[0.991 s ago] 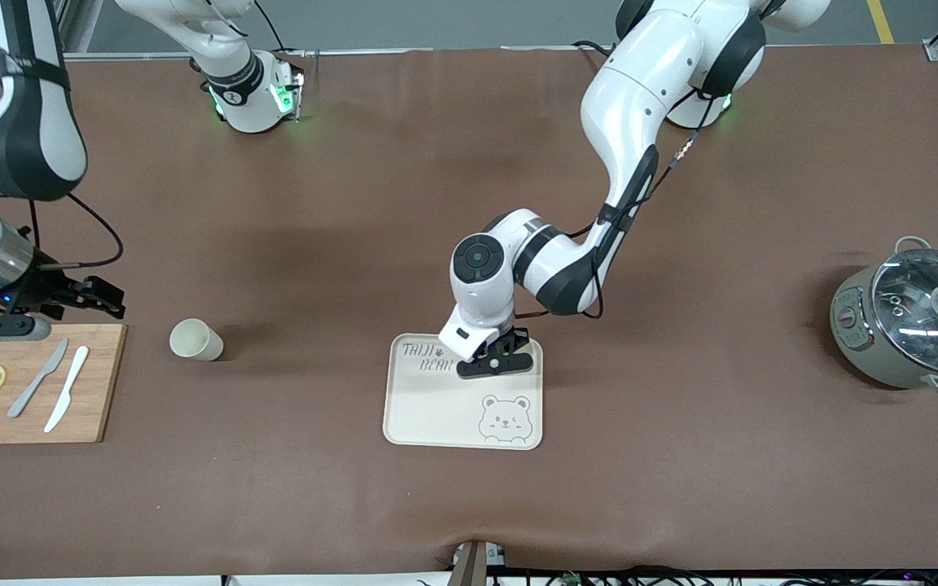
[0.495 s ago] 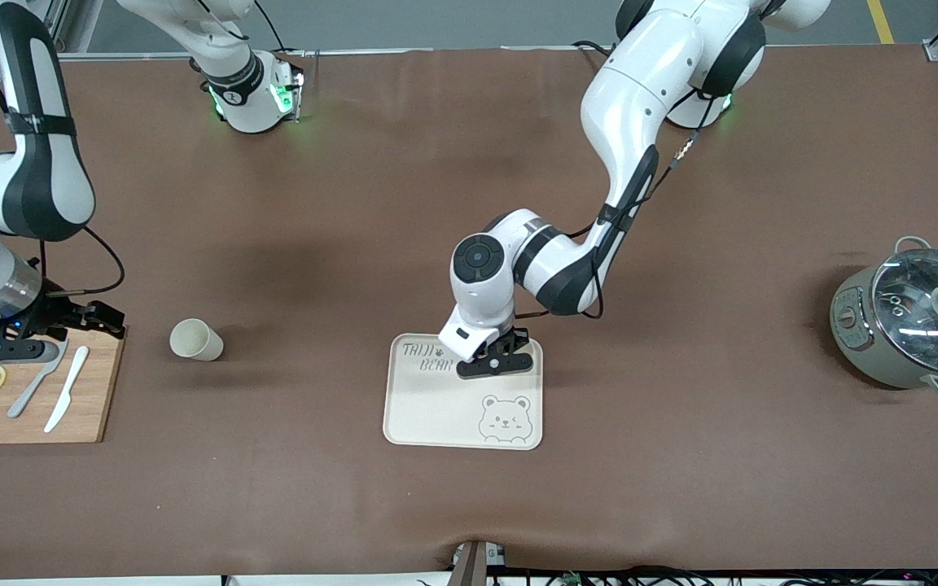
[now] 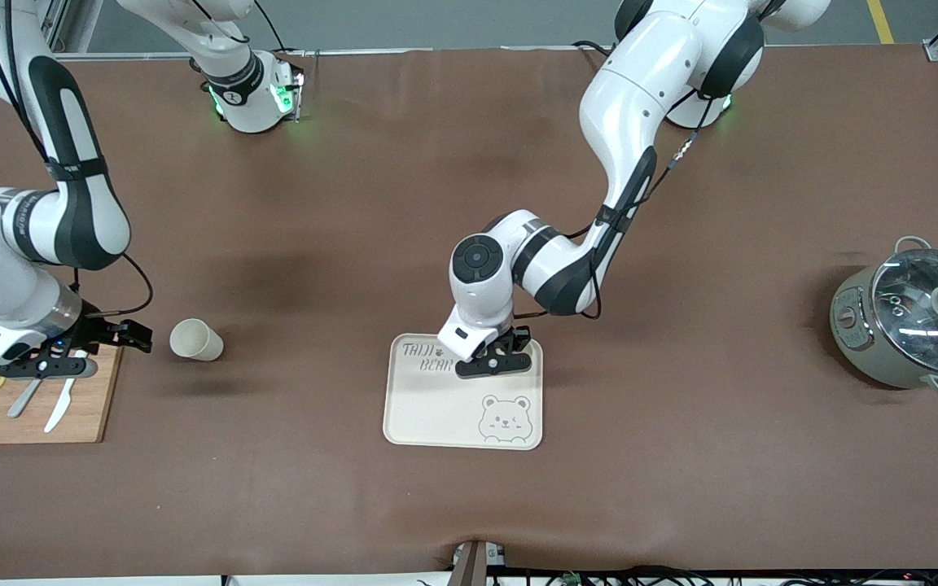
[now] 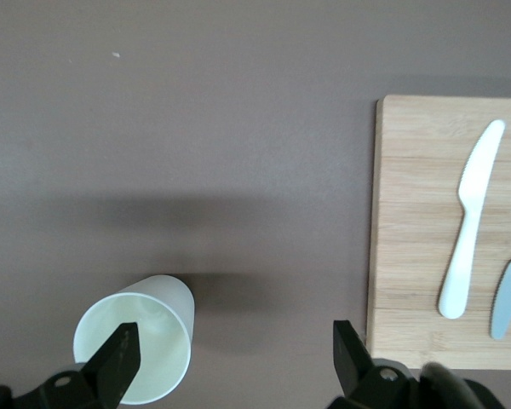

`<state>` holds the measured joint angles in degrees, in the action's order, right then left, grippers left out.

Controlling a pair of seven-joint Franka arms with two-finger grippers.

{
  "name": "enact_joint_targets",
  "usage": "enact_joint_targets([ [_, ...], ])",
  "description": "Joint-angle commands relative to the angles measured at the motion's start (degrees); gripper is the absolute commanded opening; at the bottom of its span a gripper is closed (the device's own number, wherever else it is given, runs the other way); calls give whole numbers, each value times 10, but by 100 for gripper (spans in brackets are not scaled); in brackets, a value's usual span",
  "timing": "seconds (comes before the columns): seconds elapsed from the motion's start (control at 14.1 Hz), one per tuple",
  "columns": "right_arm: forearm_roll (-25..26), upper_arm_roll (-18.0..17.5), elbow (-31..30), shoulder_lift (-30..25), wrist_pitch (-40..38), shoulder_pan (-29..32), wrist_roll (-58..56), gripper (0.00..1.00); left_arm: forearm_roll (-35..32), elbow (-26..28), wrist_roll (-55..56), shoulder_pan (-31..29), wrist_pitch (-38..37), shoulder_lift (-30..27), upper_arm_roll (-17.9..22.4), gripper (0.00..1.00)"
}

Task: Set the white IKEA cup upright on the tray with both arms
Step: 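Lower the cup onto the tray while the right gripper reaches the other cup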

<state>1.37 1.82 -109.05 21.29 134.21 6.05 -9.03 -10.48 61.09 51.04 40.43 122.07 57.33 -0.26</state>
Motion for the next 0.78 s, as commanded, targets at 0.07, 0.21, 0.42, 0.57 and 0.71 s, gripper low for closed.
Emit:
enact_joint_targets([
  [0.07,-1,-6,-2,11,8,4,-1,100,9,-12,11,8,5,8,11,51],
  [0.21,-4,-7,-2,21,8,3,0,100,9,-12,10,8,2,5,11,51],
  [0.42,-3,-7,-2,31,9,0,0,100,9,-12,8,8,-13,-6,11,51],
  [0.57,-3,-7,-2,36,8,-2,0,100,9,-12,4,7,-34,-16,10,51],
  [0.71,-4,-7,-4,39,7,-6,0,100,9,-12,-9,5,-67,-26,6,51],
])
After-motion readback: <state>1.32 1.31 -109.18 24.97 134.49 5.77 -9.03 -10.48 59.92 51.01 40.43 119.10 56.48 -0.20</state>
